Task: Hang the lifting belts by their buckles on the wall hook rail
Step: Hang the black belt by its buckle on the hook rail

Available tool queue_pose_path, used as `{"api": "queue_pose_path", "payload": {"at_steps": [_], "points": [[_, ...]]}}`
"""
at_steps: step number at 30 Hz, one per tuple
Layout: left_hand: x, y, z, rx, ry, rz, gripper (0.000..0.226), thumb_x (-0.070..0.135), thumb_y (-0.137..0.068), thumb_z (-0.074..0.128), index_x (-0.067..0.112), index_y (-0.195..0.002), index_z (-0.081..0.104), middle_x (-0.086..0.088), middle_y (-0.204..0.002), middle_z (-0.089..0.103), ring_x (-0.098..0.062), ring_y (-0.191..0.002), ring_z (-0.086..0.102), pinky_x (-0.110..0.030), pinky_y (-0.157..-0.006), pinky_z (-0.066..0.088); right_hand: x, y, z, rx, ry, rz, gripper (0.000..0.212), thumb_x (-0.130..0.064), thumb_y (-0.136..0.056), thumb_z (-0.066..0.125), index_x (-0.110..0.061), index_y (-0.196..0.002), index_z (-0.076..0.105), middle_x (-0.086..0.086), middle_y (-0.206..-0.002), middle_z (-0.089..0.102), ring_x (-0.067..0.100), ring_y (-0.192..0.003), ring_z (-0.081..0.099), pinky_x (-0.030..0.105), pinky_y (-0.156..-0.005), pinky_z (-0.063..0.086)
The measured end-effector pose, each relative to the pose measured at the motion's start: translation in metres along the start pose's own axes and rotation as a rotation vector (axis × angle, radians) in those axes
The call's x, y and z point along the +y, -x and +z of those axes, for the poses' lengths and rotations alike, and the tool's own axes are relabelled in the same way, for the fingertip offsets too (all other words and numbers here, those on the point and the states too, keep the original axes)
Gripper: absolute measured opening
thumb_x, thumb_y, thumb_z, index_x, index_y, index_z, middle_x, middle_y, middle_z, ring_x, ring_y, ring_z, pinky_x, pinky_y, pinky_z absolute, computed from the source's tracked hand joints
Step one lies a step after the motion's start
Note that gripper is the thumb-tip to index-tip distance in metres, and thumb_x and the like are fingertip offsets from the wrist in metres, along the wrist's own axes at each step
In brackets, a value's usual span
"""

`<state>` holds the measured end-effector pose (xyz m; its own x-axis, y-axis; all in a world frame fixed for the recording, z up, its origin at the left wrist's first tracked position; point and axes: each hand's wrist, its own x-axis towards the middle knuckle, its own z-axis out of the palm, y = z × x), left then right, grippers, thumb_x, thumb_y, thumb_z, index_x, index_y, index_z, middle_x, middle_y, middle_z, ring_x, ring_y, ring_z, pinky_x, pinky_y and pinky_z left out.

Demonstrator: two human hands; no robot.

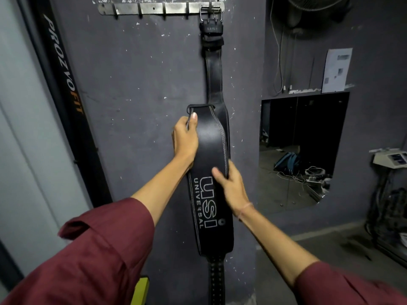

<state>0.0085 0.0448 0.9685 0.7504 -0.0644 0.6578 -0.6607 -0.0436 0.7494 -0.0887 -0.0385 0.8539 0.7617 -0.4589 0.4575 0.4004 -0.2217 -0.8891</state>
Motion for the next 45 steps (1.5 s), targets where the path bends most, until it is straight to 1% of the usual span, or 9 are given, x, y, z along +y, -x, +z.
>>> {"api": "queue_pose_path", "payload": {"at_steps": [4,12,18,23,28,32,36,40,45], "points": [[0.009,-0.020,-0.008,-0.034,-0.022,-0.047,0.042,0.035,-0.104,0.041,0.019,-0.066,0.031,0.007,-0.062,0.032,-0.011,-0.057,0.029,-0.035,-0.059,0.026,-0.048,-0.038,0.009,0.019,0.031,-0.141,0.025,-0.018,-0.088,0.065,-0.020,-0.113,0.059,-0.003,-0.110,0.073,0.019,-0.106,0.068,0.048,-0.097,0.053],[-0.029,0.052,-0.008,0.063,-0.153,0.125,0.035,0.042,-0.104,0.037,0.012,-0.087,0.033,-0.010,-0.066,0.051,-0.034,-0.063,0.049,-0.038,-0.056,0.027,-0.077,-0.079,0.017,0.162,-0.209,-0.198,0.012,-0.007,-0.082,0.067,-0.016,-0.089,0.065,0.006,-0.090,0.073,0.023,-0.085,0.068,0.053,-0.087,0.057],[-0.085,0.129,-0.014,-0.056,-0.047,0.104,0.037,0.050,-0.097,0.044,0.014,-0.091,0.038,0.002,-0.076,0.062,-0.011,-0.065,0.058,-0.034,-0.058,0.048,-0.093,-0.095,0.012,0.191,-0.299,-0.178,0.018,0.002,-0.081,0.064,-0.015,-0.085,0.063,0.010,-0.090,0.071,0.027,-0.083,0.067,0.053,-0.084,0.059],[-0.082,0.133,-0.012,-0.083,0.007,0.074,0.026,0.042,-0.097,0.054,0.016,-0.094,0.049,0.003,-0.090,0.068,-0.005,-0.080,0.063,-0.022,-0.072,0.050,-0.087,-0.092,0.006,0.184,-0.283,-0.198,0.015,0.002,-0.085,0.064,-0.012,-0.087,0.062,0.009,-0.089,0.068,0.023,-0.081,0.065,0.046,-0.081,0.057],[-0.043,0.083,-0.008,-0.006,-0.062,0.152,0.034,0.047,-0.099,0.052,0.014,-0.094,0.045,-0.005,-0.082,0.065,-0.022,-0.075,0.060,-0.041,-0.069,0.049,-0.080,-0.084,0.001,0.158,-0.339,-0.187,0.013,0.004,-0.086,0.063,-0.006,-0.093,0.061,0.009,-0.087,0.068,0.023,-0.080,0.066,0.043,-0.078,0.058],[-0.010,0.048,-0.007,-0.037,0.018,0.115,0.032,0.045,-0.095,0.059,0.014,-0.098,0.056,0.001,-0.087,0.071,-0.017,-0.081,0.068,-0.041,-0.076,0.056,-0.073,-0.077,-0.001,0.117,-0.364,-0.178,0.020,-0.003,-0.085,0.068,0.000,-0.103,0.060,0.015,-0.096,0.070,0.030,-0.089,0.068,0.051,-0.090,0.057],[0.003,0.036,-0.011,0.009,0.090,0.128,0.027,0.036,-0.096,0.061,0.009,-0.092,0.061,0.005,-0.077,0.068,-0.005,-0.069,0.062,-0.026,-0.069,0.052,-0.061,-0.050,-0.004,-0.083,-0.282,-0.125,0.043,-0.009,-0.087,0.072,-0.013,-0.125,0.052,0.008,-0.118,0.070,0.023,-0.107,0.069,0.039,-0.094,0.057],[0.003,0.028,-0.013,0.116,0.120,0.132,0.037,0.040,-0.097,0.059,0.003,-0.092,0.058,-0.012,-0.076,0.065,-0.012,-0.066,0.053,-0.037,-0.070,0.049,-0.003,0.001,-0.007,-0.243,-0.200,0.017,0.037,-0.013,-0.084,0.074,-0.012,-0.120,0.063,0.002,-0.113,0.074,0.014,-0.102,0.070,0.031,-0.089,0.054],[0.008,0.026,-0.016,0.129,0.125,0.127,0.034,0.036,-0.098,0.059,0.001,-0.095,0.058,0.001,-0.075,0.057,-0.002,-0.063,0.046,-0.017,-0.063,0.042,0.041,0.040,-0.018,-0.234,-0.149,0.169,0.029,-0.005,-0.089,0.070,-0.014,-0.117,0.067,0.001,-0.115,0.075,0.021,-0.112,0.069,0.026,-0.089,0.055]]}}
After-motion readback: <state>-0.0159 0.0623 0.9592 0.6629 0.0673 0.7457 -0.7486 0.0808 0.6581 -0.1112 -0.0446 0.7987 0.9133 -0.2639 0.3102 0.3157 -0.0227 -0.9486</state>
